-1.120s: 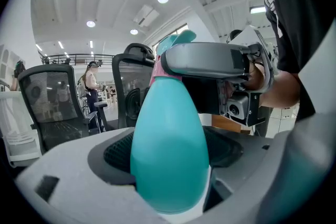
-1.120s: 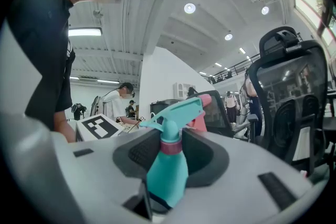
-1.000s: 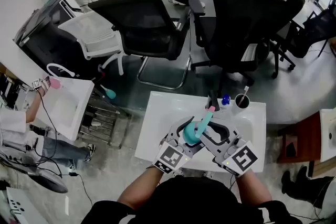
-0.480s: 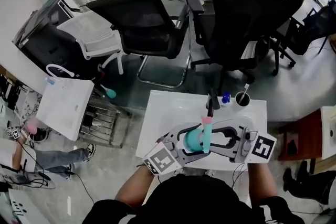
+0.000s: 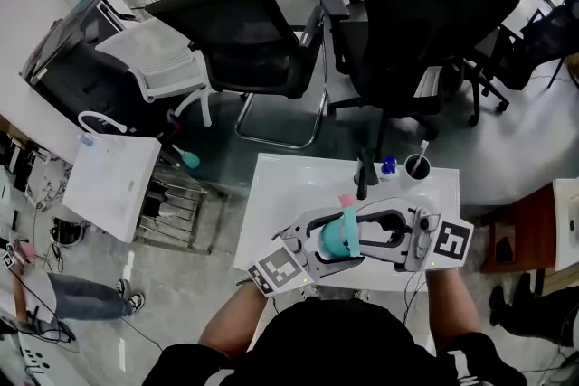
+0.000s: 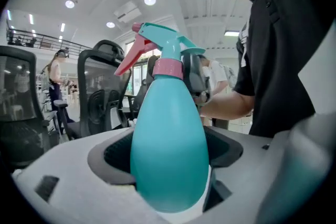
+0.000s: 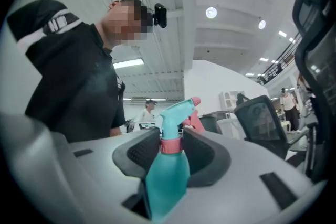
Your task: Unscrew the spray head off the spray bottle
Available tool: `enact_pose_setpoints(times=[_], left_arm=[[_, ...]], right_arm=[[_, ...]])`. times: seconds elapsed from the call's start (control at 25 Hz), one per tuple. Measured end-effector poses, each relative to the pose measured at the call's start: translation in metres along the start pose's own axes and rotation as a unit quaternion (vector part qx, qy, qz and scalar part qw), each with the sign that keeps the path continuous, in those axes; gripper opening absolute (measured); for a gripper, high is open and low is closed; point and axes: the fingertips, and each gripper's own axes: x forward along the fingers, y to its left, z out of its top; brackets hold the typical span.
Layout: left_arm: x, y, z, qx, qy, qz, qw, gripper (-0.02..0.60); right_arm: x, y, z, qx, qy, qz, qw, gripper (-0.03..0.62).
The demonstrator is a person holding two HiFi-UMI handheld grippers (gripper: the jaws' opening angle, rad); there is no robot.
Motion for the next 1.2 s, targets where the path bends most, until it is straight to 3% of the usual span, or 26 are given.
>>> enact_pose_setpoints(times=[0.08, 0.24, 0.48, 0.6, 0.88, 1.2], left_arm=[[0.001, 0.020, -0.012, -0.029, 0.020, 0.049, 0.9982, 0.405], [-0.001, 0.048, -0.025, -0.065, 0.041, 0.135, 0.9878, 0.403], [-0.005, 0.070, -0.029, -0.063, 0.061, 0.231, 0.9690, 0.405], [-0.005, 0.075, -0.024, -0.049, 0.059, 0.263, 0.9618, 0.405], [-0.001, 0.067, -0.032, -0.046, 0.058, 0.264, 0.9615, 0.405], [0.000, 0.056, -0.011, -0.017, 0.036, 0.198, 0.9794, 0.405]], right_arm=[[-0.001, -0.015, -0.004, -0.005, -0.002, -0.056, 0.998, 0.189], [-0.008, -0.038, -0.010, -0.020, -0.009, -0.161, 0.987, 0.189], [-0.011, -0.055, -0.024, 0.012, 0.011, -0.269, 0.963, 0.198], [-0.010, -0.059, -0.025, 0.030, 0.009, -0.299, 0.954, 0.195], [-0.004, -0.061, -0.028, 0.025, 0.035, -0.319, 0.947, 0.149], [-0.007, -0.052, -0.017, 0.019, 0.029, -0.267, 0.963, 0.138]])
